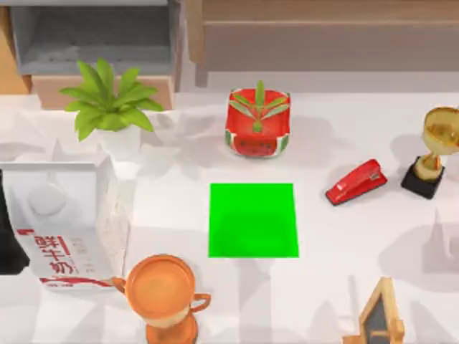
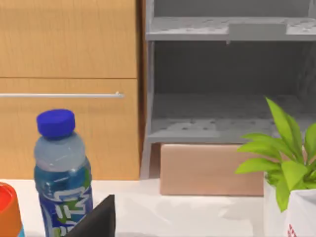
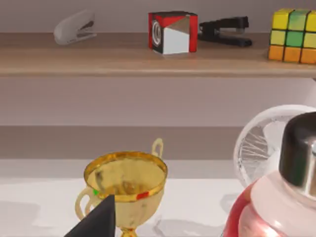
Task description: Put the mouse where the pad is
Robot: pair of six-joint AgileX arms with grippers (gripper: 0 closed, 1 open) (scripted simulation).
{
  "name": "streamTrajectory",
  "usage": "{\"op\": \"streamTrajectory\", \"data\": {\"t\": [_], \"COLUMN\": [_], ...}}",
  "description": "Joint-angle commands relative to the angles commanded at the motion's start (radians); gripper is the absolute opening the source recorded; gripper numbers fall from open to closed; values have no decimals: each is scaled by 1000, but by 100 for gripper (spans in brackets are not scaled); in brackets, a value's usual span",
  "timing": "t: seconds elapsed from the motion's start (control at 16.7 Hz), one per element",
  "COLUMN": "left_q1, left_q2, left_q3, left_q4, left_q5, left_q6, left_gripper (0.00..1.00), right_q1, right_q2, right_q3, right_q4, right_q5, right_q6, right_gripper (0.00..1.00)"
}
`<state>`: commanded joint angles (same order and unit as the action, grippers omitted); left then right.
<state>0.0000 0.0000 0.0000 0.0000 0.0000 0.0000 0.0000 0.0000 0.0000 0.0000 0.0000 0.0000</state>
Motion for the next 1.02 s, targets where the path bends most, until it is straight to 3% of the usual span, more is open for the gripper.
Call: {"op": "streamTrajectory", "data": {"t": [0.3,0.6,1.02], "left_q1": [26,133,335], "left_q2": [65,383,1136], "left_q3": [64,355,818], "left_q4": [0,-87,-558], "left_q5": [13,46,55], "left_q6": [-27,-126,-287], "left_gripper": [100,100,100], "right_q1": [0,0,0], "right_q2": [0,0,0], "right_q3": [0,0,0], "right_q4": [0,0,0], "right_q5": [0,0,0], "right_q6": [0,0,0], "right_gripper": [100,100,100]}}
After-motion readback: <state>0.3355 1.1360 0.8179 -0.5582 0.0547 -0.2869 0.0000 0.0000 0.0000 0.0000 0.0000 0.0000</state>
